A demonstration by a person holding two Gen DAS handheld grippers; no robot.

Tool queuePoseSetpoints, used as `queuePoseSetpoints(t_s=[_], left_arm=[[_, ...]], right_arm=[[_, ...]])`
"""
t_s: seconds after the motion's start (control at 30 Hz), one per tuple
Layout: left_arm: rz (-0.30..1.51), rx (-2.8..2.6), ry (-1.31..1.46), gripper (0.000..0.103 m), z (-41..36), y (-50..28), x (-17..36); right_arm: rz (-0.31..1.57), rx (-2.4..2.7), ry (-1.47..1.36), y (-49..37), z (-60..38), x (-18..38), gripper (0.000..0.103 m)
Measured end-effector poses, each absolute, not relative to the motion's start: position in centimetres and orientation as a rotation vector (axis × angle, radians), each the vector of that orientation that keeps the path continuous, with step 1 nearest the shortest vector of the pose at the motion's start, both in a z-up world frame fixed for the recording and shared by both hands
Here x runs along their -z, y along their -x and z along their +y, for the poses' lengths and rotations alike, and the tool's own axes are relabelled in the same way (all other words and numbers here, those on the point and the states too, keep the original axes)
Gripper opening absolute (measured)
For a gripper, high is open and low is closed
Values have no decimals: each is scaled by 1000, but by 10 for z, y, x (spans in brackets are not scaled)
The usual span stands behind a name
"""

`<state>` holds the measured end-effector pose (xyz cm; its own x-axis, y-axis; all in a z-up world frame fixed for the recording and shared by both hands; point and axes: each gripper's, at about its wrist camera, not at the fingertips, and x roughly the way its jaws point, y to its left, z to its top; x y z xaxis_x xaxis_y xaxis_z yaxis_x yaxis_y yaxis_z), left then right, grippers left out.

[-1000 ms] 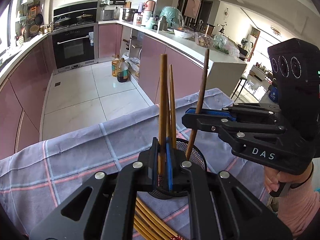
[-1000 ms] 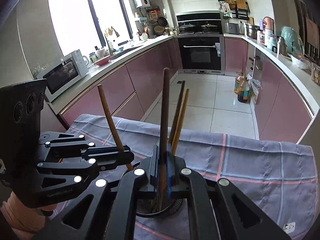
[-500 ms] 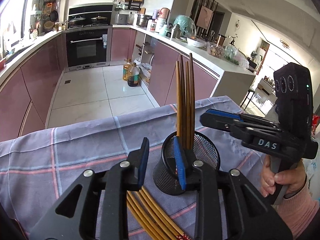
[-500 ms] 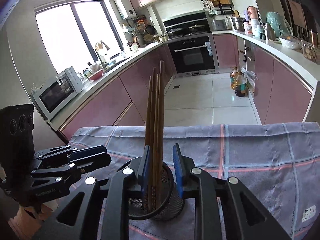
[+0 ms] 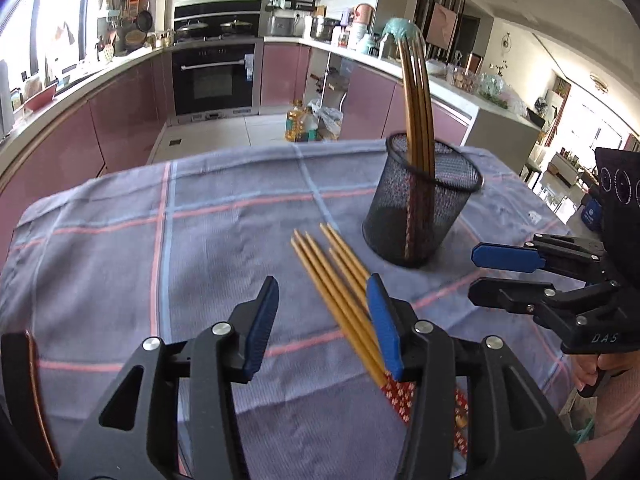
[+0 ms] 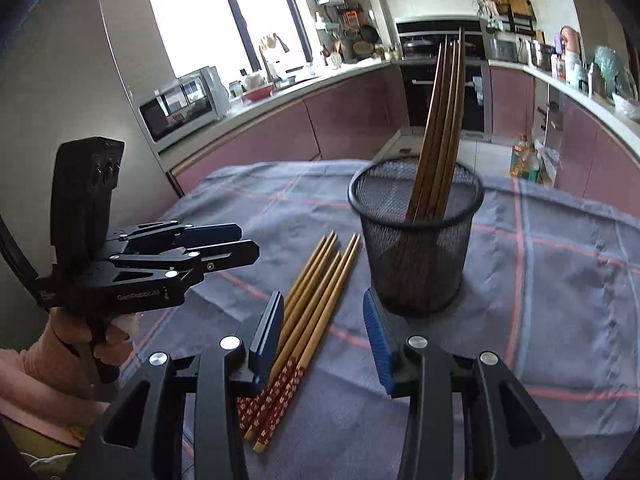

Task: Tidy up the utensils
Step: 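Withdraw both tools from the cup back toward the chopstick row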

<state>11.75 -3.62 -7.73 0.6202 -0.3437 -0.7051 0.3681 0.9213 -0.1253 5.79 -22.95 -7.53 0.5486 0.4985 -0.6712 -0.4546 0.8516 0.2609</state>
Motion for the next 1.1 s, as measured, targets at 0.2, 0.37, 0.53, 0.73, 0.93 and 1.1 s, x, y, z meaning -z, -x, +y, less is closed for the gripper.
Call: queuePoseSetpoints(t_s=[0.2,0.37,0.53,0.73,0.93,1.1], left_arm=[[888,406,-31,46,-35,-103,108],[914,422,-29,46,-43,-100,118],[917,425,-32,47,-48,-100,118],[916,415,-40,47,-50,-100,119],[922,411,-47,42,-49,-102,119],[932,403,-55,33,-46,-103,120]], right_arm=[[875,-533,-29,-55,-214,100,37],[880,-513,-11,-49,-209,105,37],[885,-496,13,-46,-206,109,35],[885,-481,28,-48,-206,110,33],[889,-473,34,-49,-205,110,33],[896,-459,46,-51,-204,111,28]])
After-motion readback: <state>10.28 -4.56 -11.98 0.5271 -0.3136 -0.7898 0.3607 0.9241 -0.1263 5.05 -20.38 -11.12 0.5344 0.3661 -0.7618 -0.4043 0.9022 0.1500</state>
